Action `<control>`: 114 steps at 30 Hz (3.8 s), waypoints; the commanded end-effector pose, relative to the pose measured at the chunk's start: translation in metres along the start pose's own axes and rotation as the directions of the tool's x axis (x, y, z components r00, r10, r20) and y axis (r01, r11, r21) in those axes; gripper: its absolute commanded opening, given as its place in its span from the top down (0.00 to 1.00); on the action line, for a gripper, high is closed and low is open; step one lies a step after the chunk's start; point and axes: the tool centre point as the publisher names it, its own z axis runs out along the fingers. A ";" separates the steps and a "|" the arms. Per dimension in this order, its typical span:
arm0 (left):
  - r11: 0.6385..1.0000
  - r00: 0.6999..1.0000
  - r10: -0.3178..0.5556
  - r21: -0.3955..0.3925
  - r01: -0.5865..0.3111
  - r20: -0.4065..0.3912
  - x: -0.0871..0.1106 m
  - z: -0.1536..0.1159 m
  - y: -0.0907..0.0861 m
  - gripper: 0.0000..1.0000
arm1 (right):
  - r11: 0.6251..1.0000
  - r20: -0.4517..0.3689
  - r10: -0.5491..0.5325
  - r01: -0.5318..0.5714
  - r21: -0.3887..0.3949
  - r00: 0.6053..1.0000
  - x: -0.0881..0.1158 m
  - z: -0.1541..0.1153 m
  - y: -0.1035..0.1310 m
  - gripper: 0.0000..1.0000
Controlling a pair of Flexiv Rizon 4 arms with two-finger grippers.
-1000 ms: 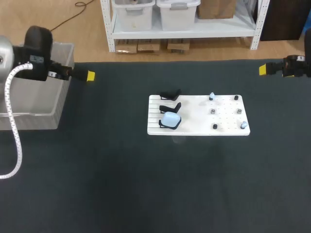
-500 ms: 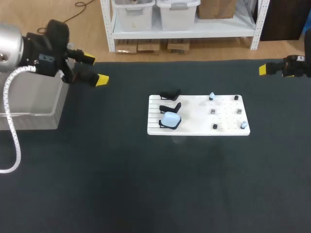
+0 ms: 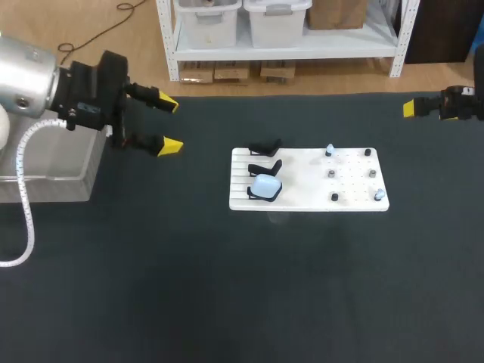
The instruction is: Pick up each earbud case from the left stands, insert the matching earbuds, close the lid, and place the case in the box.
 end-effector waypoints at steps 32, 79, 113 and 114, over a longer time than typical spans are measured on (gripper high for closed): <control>0.987 1.000 -0.013 0.163 0.011 0.012 0.040 0.116 -0.037 0.00 | 1.000 0.000 0.000 0.000 0.000 1.000 0.000 0.000 0.000 0.00; 0.988 0.985 -0.085 0.141 0.064 0.148 0.039 0.172 -0.049 0.29 | 1.000 0.000 0.000 0.000 0.000 1.000 0.000 0.000 0.000 0.00; 0.984 0.981 -0.066 0.177 0.034 0.182 0.039 0.191 -0.044 0.42 | 1.000 0.000 0.000 0.000 0.000 1.000 0.000 0.000 0.000 0.00; 0.984 0.981 -0.066 0.178 0.033 0.182 0.039 0.191 -0.044 0.42 | 1.000 0.000 0.000 0.000 0.000 1.000 0.000 0.000 0.000 0.00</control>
